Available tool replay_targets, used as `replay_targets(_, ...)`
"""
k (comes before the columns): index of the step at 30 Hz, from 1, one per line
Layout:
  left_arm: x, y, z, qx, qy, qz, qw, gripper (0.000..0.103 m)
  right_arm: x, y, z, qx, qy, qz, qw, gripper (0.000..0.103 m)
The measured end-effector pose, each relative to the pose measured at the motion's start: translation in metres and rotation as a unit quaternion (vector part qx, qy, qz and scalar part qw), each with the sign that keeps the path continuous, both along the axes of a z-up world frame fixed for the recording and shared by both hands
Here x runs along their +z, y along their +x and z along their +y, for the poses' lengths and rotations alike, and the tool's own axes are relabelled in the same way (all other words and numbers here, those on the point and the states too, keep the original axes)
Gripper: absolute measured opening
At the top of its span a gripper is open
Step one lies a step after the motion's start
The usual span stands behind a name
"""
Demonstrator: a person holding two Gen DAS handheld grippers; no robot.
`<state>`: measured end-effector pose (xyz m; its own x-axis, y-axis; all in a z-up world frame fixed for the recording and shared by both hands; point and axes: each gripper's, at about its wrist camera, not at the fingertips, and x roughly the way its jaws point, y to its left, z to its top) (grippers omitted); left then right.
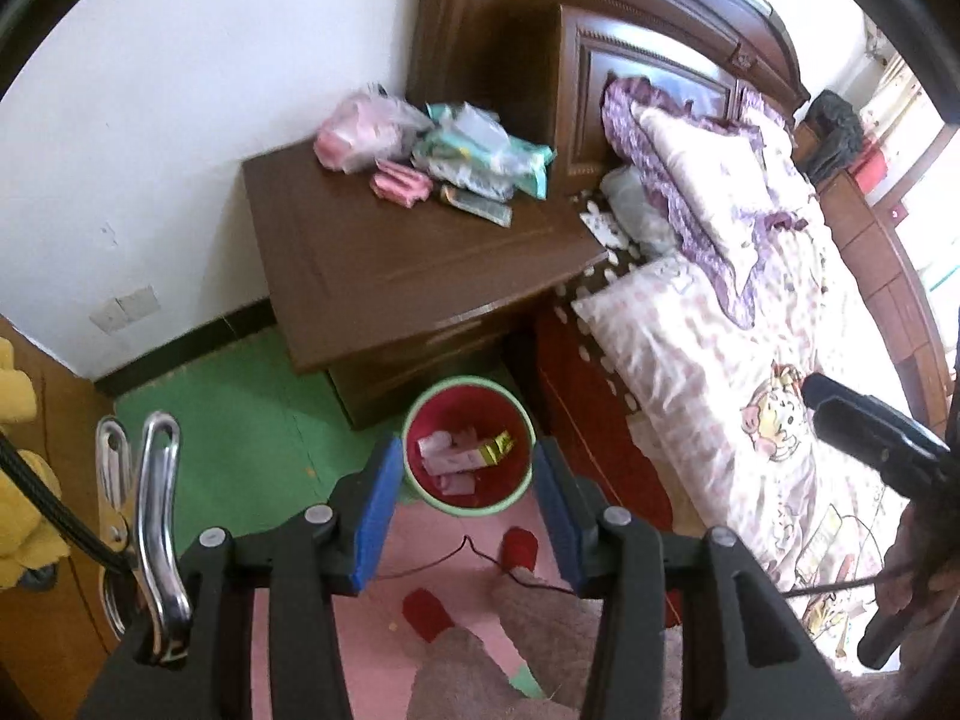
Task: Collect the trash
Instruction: 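Raise both open tools from the bucket back toward the nightstand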
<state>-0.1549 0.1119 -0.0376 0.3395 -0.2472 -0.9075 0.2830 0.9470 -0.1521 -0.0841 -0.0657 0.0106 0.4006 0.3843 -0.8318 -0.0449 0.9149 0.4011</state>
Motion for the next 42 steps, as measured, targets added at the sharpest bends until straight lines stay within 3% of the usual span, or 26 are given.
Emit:
replay_targets(5, 0.022, 0.017, 0.024, 0.020, 0.012, -0.027, 0.9994, 0.047, 0.013, 0.021, 0.032, 0.023, -0.010, -0.032, 0.999, 0.041)
replay_targets(12, 0.036, 0.058, 0.054, 0.062, 0.025, -0.040, 0.9969, 0.047, 0.008, 0.072, 0.066, 0.048, -0.007, -0.046, 0.998, 0.041)
replay_targets(18, 0.044, 0.107, 0.072, 0.091, 0.037, -0.049, 0.9940, 0.047, 0.002, 0.119, 0.080, 0.075, 0.013, -0.054, 0.996, 0.041)
replay_targets(24, 0.047, 0.160, 0.073, 0.093, 0.038, -0.056, 0.9934, 0.047, -0.008, 0.167, 0.081, 0.075, 0.002, -0.045, 0.996, 0.041)
replay_targets(32, 0.027, 0.242, 0.065, 0.058, 0.020, -0.042, 0.9972, 0.047, -0.032, 0.233, 0.072, 0.017, 0.008, -0.030, 0.999, 0.041)
replay_targets(42, -0.013, 0.360, 0.046, -0.053, 0.001, 0.004, 0.9986, 0.047, -0.086, 0.314, 0.069, -0.124, 0.009, 0.010, 0.992, 0.041)
